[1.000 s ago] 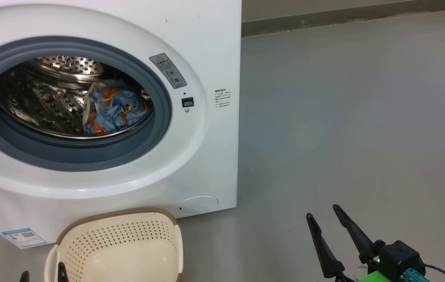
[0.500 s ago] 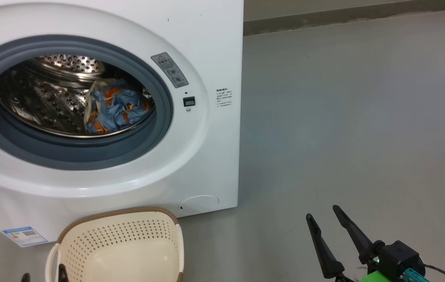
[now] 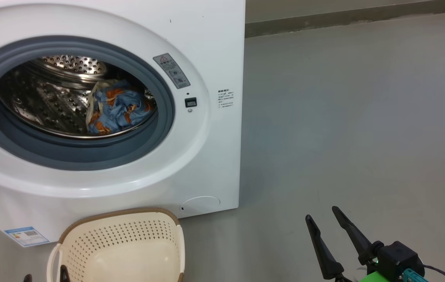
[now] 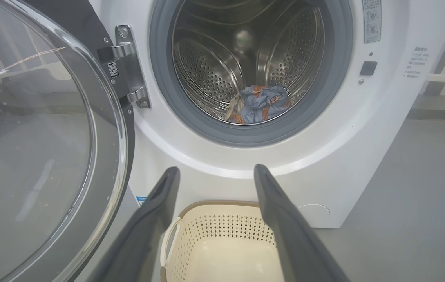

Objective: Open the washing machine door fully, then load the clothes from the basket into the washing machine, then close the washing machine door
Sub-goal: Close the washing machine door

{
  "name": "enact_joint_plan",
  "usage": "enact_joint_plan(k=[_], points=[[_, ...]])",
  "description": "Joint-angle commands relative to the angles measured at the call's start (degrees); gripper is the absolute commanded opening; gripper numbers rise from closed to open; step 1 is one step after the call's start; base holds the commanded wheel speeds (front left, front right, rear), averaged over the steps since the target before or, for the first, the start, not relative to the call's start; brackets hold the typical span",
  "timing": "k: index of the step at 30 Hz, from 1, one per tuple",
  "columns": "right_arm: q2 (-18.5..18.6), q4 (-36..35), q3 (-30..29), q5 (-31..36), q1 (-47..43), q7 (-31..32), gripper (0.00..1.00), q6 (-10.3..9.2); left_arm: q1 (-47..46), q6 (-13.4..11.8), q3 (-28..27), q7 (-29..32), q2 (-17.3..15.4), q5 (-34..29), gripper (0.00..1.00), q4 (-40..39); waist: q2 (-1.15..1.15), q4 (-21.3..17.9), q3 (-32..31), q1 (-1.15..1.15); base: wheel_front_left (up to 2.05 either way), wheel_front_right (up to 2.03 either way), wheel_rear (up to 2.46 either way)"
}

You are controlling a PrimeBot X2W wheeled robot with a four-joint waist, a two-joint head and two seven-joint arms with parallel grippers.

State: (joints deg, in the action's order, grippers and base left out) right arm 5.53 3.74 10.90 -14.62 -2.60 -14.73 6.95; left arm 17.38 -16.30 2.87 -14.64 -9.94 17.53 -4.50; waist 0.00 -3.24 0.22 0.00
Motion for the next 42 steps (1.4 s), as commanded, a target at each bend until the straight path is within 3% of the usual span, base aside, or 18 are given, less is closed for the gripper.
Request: enact_joint_plan(k=[1, 20, 42], points=[[0.4, -1.2, 1.8, -0.2, 1.3, -0.3, 1.00, 0.54, -2.2, 0.2, -2.3, -0.4, -0.3, -0.9, 1.00, -1.0, 0.00, 0.0, 0.0, 0.00, 0.00, 0.00, 0.00], [0.4, -1.1, 1.9, -0.4, 1.3, -0.3, 1.00, 0.54, -2.6, 0.7, -2.8, -0.4, 0.0, -1.3, 1.00, 0.4, 0.00, 0.0, 0.2, 0.00, -0.13, 0.13, 0.00], [0.5, -1.3, 1.6, -0.3, 1.1, -0.3, 1.00, 0.54, -3.8, 1.3, -3.5, -0.4, 1.1, -2.3, 1.00, 0.7, 0.00, 0.5, 0.3, 0.00, -1.50, 1.50, 0.00]])
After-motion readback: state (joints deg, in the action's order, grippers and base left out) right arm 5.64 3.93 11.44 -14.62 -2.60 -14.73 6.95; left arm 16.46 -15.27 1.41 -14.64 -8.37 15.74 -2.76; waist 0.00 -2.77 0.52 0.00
